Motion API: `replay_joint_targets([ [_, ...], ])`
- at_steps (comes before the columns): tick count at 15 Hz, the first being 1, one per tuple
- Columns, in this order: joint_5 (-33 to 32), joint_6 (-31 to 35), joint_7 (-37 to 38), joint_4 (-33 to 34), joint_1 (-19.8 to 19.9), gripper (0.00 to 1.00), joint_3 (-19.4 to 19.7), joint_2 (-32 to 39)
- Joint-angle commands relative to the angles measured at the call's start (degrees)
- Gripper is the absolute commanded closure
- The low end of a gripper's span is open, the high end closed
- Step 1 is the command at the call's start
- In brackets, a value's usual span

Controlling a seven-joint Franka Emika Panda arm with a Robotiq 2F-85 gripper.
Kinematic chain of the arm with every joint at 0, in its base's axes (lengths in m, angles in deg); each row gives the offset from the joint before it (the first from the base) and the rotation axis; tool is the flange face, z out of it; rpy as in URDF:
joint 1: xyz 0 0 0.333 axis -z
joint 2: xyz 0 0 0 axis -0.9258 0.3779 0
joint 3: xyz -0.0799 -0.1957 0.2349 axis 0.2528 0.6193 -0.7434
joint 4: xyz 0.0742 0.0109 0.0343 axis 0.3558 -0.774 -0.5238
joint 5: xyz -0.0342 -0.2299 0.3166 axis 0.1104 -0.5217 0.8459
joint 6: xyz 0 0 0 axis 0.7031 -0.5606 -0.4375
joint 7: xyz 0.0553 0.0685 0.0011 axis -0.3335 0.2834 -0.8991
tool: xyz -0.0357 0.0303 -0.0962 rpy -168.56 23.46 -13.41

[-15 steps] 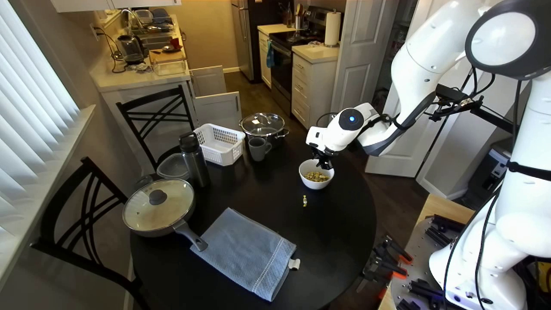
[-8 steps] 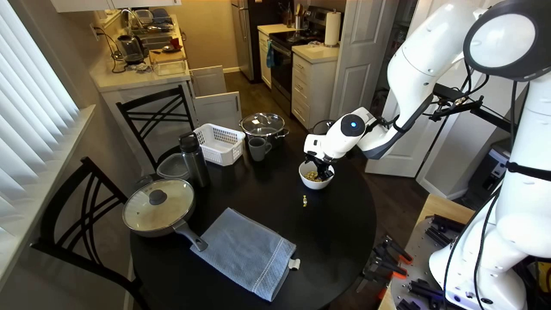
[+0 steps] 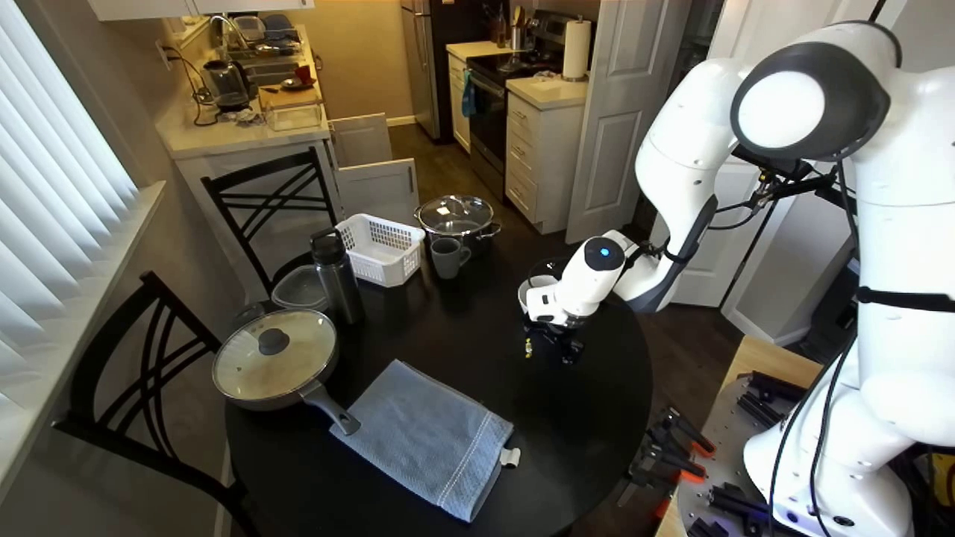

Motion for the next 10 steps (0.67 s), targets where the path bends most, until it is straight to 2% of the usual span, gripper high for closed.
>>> replay_joint_targets([
  [1, 4.83, -0.39, -9.08, 0.39, -0.59, 0.00, 0.47, 5.29],
  [10, 16.41, -4.36, -25.50, -0.28, 2.28, 0.00, -3.58, 5.79],
])
